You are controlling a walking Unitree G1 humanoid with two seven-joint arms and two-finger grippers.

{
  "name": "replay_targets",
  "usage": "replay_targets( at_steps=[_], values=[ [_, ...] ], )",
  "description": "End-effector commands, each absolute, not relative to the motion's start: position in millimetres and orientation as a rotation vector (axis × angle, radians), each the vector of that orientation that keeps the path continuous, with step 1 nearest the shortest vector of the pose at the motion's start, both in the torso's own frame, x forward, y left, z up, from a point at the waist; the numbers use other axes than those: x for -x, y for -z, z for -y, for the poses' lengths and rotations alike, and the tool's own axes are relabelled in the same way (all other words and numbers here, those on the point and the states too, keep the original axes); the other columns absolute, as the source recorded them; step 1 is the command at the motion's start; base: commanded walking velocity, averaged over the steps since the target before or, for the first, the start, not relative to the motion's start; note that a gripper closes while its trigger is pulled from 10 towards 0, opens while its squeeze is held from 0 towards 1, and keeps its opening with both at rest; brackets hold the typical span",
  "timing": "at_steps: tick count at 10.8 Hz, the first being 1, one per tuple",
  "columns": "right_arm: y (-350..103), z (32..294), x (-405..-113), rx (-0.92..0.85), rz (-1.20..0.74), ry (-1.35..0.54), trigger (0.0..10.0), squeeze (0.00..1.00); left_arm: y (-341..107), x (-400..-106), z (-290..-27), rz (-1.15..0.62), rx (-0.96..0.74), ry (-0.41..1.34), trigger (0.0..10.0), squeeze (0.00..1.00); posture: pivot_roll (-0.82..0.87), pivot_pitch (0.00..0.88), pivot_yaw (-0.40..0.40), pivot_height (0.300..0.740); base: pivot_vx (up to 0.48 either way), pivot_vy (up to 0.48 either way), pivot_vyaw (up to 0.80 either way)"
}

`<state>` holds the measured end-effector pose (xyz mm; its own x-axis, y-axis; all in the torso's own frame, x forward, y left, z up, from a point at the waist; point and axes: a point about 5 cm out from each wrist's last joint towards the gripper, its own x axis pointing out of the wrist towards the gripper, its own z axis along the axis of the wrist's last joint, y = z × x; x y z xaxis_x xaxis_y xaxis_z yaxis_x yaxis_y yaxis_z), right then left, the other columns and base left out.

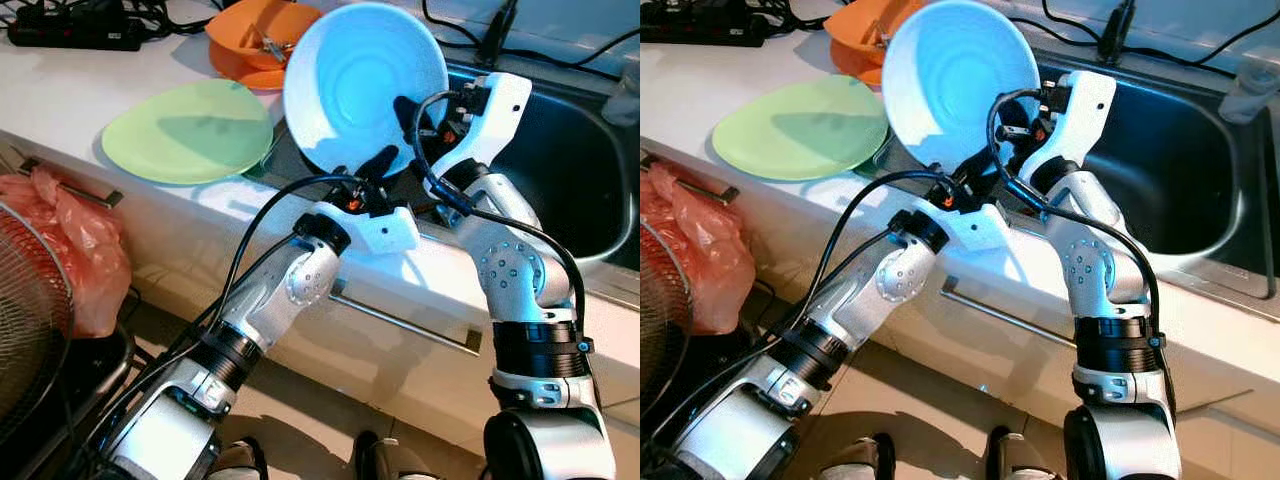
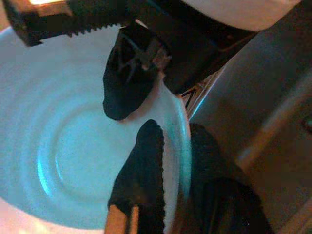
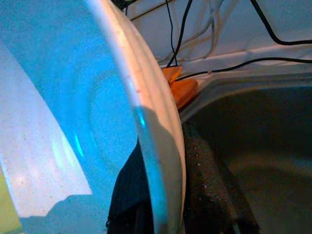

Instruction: Kitchen organization

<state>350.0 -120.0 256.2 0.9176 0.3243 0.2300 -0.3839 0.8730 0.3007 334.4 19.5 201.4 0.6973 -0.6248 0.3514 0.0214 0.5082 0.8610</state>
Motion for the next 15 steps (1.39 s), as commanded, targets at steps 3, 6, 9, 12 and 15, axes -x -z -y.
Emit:
replay_targets(
  at_steps=[3,6,9,12,15],
  values=[
    [-247.8,138.2,-352.8,-0.337,0.160,-0.285,10.0,0.00,-211.5,-331.6,-24.2,0.756,-0.916,0.416,10.0,1.00,-0.07,0.172,-0.011,0.740,0.000,0.000,0.00],
    [-246.5,141.0,-355.1,-0.335,0.157,-0.259,10.0,0.00,-226.0,-324.0,-29.7,0.788,-0.740,0.429,10.0,1.00,-0.06,0.174,-0.010,0.740,0.000,0.000,0.00],
    [-240.2,141.1,-360.4,-0.292,0.143,-0.219,10.0,0.00,-238.8,-318.4,-39.6,0.749,-0.534,0.488,10.0,1.00,-0.05,0.175,-0.008,0.740,0.000,0.000,0.00],
    [-242.5,131.4,-383.1,-0.231,0.152,-0.177,10.0,0.00,-241.6,-317.7,-66.1,0.699,-0.501,0.433,10.0,1.00,-0.03,0.177,-0.006,0.740,0.000,0.000,0.00],
    [-242.1,139.8,-399.0,-0.199,0.155,-0.123,10.0,0.00,-239.1,-312.3,-95.2,0.601,-0.469,0.399,10.0,1.00,0.03,0.191,0.009,0.740,0.000,0.000,0.00]
  ],
)
